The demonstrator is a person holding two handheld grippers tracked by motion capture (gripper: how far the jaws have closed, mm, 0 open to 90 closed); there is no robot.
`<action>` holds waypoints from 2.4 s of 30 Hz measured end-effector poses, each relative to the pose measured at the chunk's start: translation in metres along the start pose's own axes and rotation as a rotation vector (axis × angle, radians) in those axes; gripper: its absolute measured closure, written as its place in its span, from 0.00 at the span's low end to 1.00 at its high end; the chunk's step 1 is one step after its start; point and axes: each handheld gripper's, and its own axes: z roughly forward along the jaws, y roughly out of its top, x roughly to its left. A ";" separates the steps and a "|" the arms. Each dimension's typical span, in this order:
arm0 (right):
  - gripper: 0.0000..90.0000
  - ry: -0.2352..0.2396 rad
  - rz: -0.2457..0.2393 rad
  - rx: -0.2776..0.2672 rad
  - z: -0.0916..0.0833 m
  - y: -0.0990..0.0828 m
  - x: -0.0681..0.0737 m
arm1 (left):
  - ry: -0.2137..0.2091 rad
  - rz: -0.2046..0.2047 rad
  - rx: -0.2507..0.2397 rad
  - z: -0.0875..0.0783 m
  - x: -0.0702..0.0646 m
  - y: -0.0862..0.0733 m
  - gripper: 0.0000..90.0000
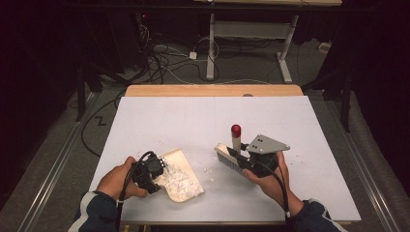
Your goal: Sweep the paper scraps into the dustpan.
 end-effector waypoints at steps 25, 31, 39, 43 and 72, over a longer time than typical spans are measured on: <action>0.80 0.147 0.037 -0.114 0.034 0.034 0.071 | -0.008 -0.011 -0.009 0.004 -0.001 0.010 0.70; 0.80 0.130 0.054 -0.121 0.021 0.037 0.052 | -0.021 -0.019 -0.018 0.005 -0.002 0.009 0.70; 0.80 0.153 0.033 -0.035 -0.007 0.023 0.025 | -0.028 -0.025 -0.015 0.007 -0.001 0.009 0.70; 0.80 0.181 0.033 0.023 -0.020 0.009 0.019 | -0.029 -0.031 -0.010 0.008 -0.001 0.010 0.70; 0.80 0.163 0.041 -0.060 -0.035 0.028 0.001 | -0.039 -0.043 -0.007 0.012 -0.001 0.010 0.70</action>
